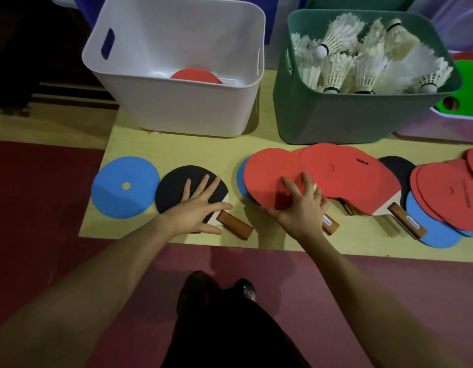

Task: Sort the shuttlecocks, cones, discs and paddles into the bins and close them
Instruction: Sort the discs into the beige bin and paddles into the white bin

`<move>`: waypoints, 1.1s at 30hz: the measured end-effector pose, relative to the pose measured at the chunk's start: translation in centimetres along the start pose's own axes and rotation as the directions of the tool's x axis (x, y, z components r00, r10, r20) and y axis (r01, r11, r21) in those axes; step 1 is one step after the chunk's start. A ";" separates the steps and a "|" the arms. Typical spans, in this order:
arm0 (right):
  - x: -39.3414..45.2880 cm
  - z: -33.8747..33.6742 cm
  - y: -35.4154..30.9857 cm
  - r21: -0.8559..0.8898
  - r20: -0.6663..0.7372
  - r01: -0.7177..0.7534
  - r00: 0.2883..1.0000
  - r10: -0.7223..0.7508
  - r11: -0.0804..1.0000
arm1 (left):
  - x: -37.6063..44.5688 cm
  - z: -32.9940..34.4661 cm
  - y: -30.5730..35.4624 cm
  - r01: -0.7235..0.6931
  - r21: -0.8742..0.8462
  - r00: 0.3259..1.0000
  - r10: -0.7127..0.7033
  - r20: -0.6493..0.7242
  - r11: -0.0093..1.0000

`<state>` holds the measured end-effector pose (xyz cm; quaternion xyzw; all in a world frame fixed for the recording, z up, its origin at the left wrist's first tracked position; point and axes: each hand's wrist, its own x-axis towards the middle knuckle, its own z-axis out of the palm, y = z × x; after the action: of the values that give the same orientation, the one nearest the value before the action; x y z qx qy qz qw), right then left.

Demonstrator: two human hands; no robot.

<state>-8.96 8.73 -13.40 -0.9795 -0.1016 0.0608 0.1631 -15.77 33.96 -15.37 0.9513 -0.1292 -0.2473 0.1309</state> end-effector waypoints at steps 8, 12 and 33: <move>-0.8 1.1 -3.1 0.038 -0.038 -0.007 0.999 0.009 0.999 | -3.0 -1.5 -2.4 0.261 -0.033 0.965 -0.262 -0.026 0.965; -0.9 1.5 -4.3 0.050 -0.026 -0.013 1.000 0.014 0.999 | -2.9 -0.8 -0.2 0.674 -0.237 0.697 -0.708 -0.111 0.700; -1.8 1.9 -5.8 0.072 -0.115 -0.044 0.992 0.052 0.996 | -1.9 -1.2 -1.0 0.457 -0.140 0.832 -0.478 -0.282 0.878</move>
<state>-12.04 14.35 -13.13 -0.9773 -0.0659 0.0107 0.2009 -16.59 35.69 -13.86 0.9757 0.1374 -0.1245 0.1168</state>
